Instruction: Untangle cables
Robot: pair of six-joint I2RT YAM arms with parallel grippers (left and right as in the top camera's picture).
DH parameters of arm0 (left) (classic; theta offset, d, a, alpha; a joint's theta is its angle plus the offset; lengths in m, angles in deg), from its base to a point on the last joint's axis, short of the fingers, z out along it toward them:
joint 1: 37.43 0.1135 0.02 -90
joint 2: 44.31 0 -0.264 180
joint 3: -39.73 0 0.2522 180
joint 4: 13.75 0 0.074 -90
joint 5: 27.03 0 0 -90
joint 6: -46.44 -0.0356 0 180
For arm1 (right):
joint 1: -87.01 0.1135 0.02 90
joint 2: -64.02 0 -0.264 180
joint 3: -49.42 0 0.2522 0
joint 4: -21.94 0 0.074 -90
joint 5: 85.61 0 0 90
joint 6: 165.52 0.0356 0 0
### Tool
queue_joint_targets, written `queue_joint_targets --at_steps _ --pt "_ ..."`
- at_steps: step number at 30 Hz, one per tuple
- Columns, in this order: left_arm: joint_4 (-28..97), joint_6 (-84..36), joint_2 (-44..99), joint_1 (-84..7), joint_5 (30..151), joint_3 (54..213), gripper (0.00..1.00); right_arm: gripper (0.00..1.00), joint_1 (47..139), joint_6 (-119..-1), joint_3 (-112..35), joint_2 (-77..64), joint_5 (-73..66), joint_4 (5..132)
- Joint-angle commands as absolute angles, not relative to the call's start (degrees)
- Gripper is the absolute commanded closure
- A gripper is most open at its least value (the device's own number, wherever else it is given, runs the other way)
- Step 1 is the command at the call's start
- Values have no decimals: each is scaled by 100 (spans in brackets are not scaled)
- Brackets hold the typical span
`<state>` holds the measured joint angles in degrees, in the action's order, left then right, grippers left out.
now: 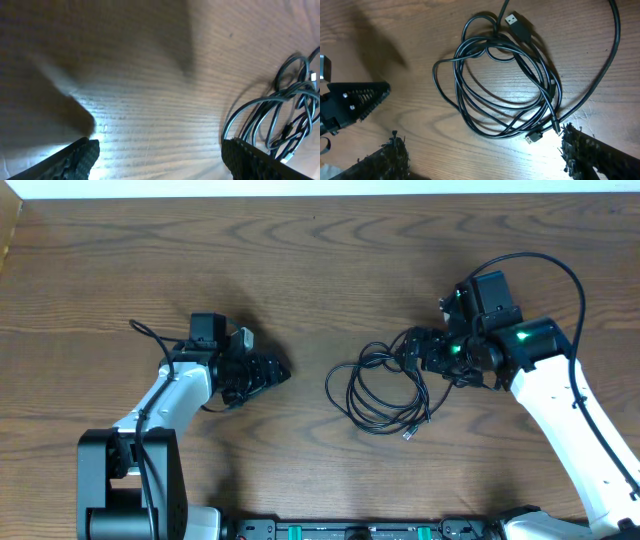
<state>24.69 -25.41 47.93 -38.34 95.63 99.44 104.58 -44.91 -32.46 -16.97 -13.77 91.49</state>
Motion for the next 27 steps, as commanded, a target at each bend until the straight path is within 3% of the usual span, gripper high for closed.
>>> queue_joint_targets --at_steps 1,16,27 --pt "2463 -2574 4723 -3821 9530 9968 15 3 10512 -4428 -3224 -1711 -1377 9136" --pt "2874 -2788 4544 -3821 9972 9970 15 1 10877 -4428 -3209 -1711 -1049 9138" --pt "3110 -2856 2898 -3821 10027 9970 15 1 10882 -4428 -3209 -1711 -907 9083"
